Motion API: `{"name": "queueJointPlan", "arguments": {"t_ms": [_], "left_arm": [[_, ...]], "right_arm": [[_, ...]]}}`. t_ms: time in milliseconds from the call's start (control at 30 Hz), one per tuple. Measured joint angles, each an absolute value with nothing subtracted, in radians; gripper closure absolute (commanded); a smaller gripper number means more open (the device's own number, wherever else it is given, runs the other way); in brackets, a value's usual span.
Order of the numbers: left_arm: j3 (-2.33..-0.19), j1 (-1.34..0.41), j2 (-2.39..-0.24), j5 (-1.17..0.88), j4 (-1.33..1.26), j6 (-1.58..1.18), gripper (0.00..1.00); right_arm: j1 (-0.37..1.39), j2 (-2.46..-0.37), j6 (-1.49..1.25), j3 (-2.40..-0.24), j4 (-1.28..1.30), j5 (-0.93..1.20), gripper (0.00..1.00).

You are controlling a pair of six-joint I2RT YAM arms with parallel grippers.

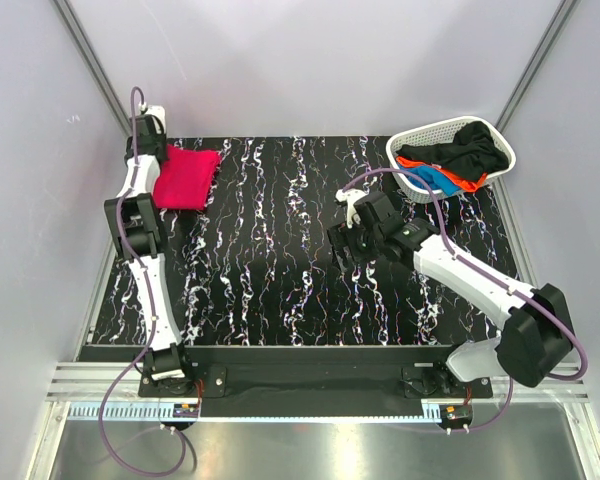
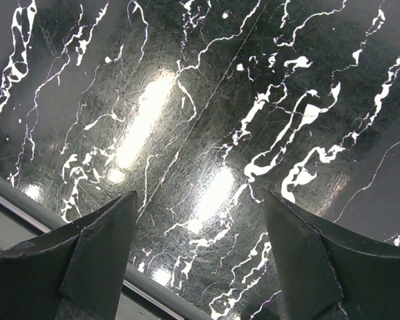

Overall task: Fold and stack the t-shirts
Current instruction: Neatly place the folded tshirt to the corner

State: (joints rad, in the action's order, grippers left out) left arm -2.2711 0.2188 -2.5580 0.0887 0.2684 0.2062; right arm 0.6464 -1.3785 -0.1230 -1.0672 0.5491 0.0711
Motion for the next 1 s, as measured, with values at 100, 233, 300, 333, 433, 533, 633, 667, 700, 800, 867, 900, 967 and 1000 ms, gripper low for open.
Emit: {"name": "queueJointPlan", "arguments": {"t_ms": [100,233,300,333,433,533,633,667,700,800,867,900,967,1000], "left_arm": [[-2.279,0.217,-2.580,0.086,0.215,0.179,1.00],[-2.307,0.212,-2.608,0.116,0.157,0.125,1.00],[-2.334,0.211,-2.626,0.144,0.136,0.091,1.00],[-2.347,0.211,-2.635,0.158,0.122,0.072,1.00],[-2.381,0.212,-2.655,0.202,0.102,-0.006,1.00],[-2.404,0.212,-2.664,0.228,0.094,-0.059,1.00],[-2.410,0.212,-2.666,0.244,0.079,-0.087,1.00],[-2.411,0.212,-2.666,0.248,0.076,-0.093,1.00],[-2.412,0.212,-2.667,0.252,0.075,-0.099,0.99],[-2.412,0.212,-2.667,0.265,0.072,-0.107,0.43],[-2.411,0.211,-2.667,0.276,0.065,-0.114,0.30],[-2.406,0.211,-2.666,0.282,0.057,-0.113,0.21],[-2.367,0.210,-2.648,0.295,0.045,-0.105,0.01],[-2.318,0.207,-2.626,0.304,0.032,-0.109,0.01]], "right_arm": [[0.645,-1.382,-0.118,-1.068,0.551,0.075,0.18],[0.634,-1.382,-0.116,-1.068,0.553,0.086,0.18],[0.631,-1.382,-0.116,-1.068,0.555,0.093,0.18],[0.630,-1.383,-0.116,-1.068,0.556,0.098,0.18],[0.630,-1.392,-0.116,-1.068,0.556,0.101,0.18],[0.629,-1.397,-0.116,-1.068,0.558,0.106,0.18],[0.628,-1.397,-0.117,-1.068,0.559,0.111,0.18],[0.628,-1.397,-0.117,-1.068,0.559,0.115,0.18],[0.627,-1.397,-0.117,-1.068,0.559,0.116,0.18],[0.625,-1.398,-0.118,-1.068,0.559,0.118,0.18],[0.624,-1.399,-0.125,-1.068,0.559,0.118,0.18],[0.622,-1.400,-0.130,-1.068,0.559,0.118,0.18],[0.618,-1.400,-0.143,-1.068,0.558,0.121,0.18],[0.616,-1.400,-0.151,-1.067,0.555,0.123,0.18]]}}
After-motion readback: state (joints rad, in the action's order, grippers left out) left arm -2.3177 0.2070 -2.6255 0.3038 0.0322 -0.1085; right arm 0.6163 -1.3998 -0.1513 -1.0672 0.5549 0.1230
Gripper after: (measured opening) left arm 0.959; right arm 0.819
